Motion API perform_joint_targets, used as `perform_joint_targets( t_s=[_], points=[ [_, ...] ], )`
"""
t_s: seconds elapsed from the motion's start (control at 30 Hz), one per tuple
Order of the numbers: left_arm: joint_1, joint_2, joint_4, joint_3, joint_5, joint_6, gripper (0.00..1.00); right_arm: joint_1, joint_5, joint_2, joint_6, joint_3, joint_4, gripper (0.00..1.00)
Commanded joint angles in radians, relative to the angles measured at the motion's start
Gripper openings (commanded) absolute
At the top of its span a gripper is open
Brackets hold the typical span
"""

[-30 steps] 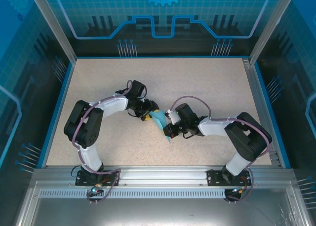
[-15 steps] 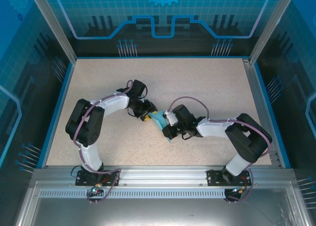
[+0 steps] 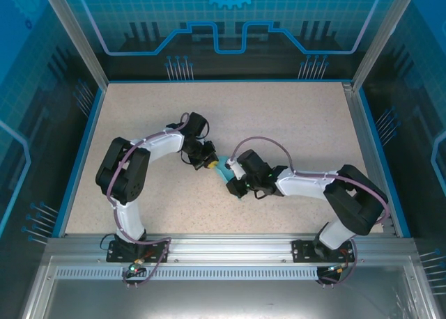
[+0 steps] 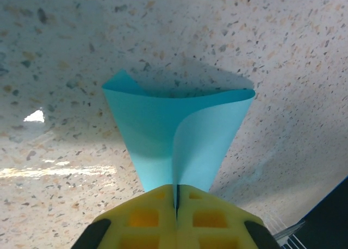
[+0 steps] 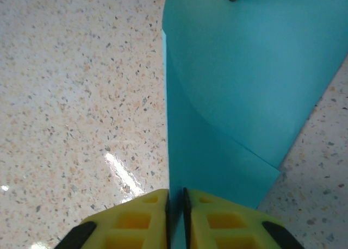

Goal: Fold a paper plane with a square sheet of paper (pick it up from the middle)
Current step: Fold the wing for the fifth time at the center of the table.

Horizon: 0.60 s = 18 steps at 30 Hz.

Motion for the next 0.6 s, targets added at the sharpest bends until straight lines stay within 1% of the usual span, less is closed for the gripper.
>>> perform_joint_targets(
  t_s=[0.0, 0.07, 0.23, 0.33, 0.4, 0.5, 0.57],
  points=[
    [-0.001, -0.005, -0.034, 0.031, 0.013, 0.009, 0.0, 0.049, 0.136, -0.01, -0.043, 0.046, -0.069, 0.19],
    [-0.001, -0.003, -0.034, 0.034, 0.02, 0.01, 0.0, 0.071, 0.18, 0.005, -0.053, 0.065, -0.088, 0.2],
    [-0.001, -0.006, -0.033, 0.037, 0.027, 0.01, 0.0, 0.126, 0.303, 0.042, -0.064, 0.103, -0.12, 0.27],
    [-0.001, -0.005, -0.031, 0.036, 0.029, 0.01, 0.0, 0.149, 0.345, 0.058, -0.068, 0.116, -0.132, 0.29],
    [-0.002, -0.002, -0.03, 0.04, 0.035, 0.009, 0.0, 0.158, 0.35, 0.063, -0.069, 0.119, -0.134, 0.32],
    [0.0, -0.001, -0.028, 0.039, 0.038, 0.008, 0.0, 0.169, 0.383, 0.068, -0.063, 0.114, -0.134, 0.3],
    [-0.001, 0.0, -0.027, 0.039, 0.038, 0.008, 0.0, 0.17, 0.38, 0.065, -0.059, 0.107, -0.129, 0.28]
  ],
)
